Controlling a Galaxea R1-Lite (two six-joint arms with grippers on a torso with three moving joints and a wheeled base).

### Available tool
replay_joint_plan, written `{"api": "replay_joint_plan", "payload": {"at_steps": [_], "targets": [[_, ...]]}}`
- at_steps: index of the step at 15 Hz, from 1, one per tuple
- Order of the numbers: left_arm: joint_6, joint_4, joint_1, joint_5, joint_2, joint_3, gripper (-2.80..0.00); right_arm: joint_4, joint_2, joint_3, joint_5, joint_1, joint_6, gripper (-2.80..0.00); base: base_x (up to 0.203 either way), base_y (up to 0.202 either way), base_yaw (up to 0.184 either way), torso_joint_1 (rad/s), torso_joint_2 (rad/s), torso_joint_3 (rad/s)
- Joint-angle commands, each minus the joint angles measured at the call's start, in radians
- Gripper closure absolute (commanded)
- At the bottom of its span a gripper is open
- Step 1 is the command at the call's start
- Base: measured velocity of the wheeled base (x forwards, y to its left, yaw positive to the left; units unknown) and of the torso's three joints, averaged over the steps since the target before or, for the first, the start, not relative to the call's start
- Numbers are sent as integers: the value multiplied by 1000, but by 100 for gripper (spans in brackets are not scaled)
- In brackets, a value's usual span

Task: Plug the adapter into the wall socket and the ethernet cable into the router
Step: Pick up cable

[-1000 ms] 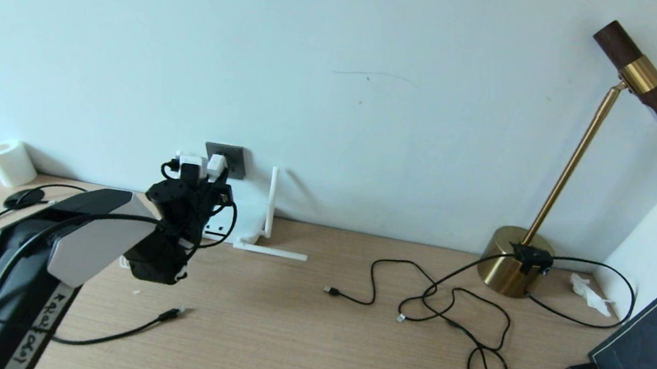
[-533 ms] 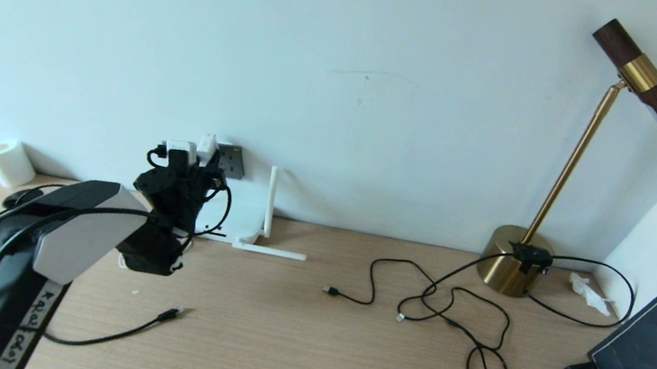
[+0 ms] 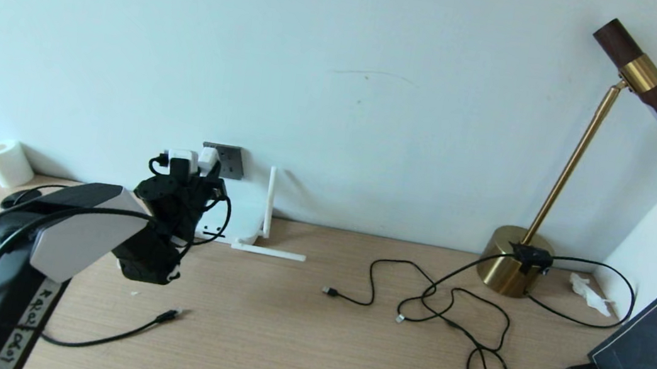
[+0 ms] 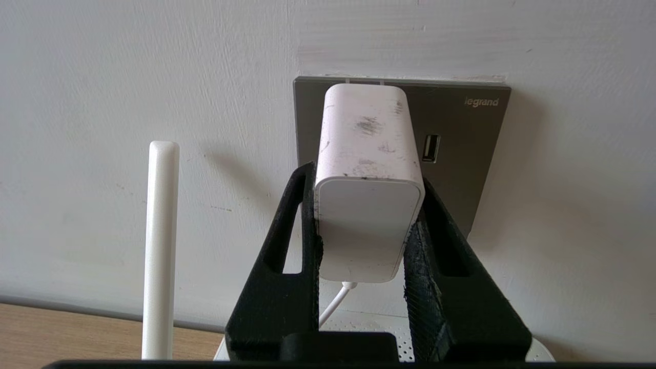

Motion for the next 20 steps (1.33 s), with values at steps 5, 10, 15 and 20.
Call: {"api": "replay_joint_plan", "payload": {"at_steps": [5, 10, 15, 20], "targets": [[1, -7, -2, 2, -10, 45, 0, 0, 0, 11, 0, -1, 1, -280, 0, 0, 0, 0, 0, 0], [-4, -7, -4, -1, -26, 96, 0, 0, 0, 11, 0, 0, 1, -280, 0, 0, 0, 0, 0, 0], [-4, -7, -4, -2, -21, 76, 0, 0, 0, 11, 0, 0, 1, -280, 0, 0, 0, 0, 0, 0], [-4, -3, -4, -13, -23, 50, 0, 0, 0, 11, 0, 1, 1, -280, 0, 0, 0, 0, 0, 0]]}}
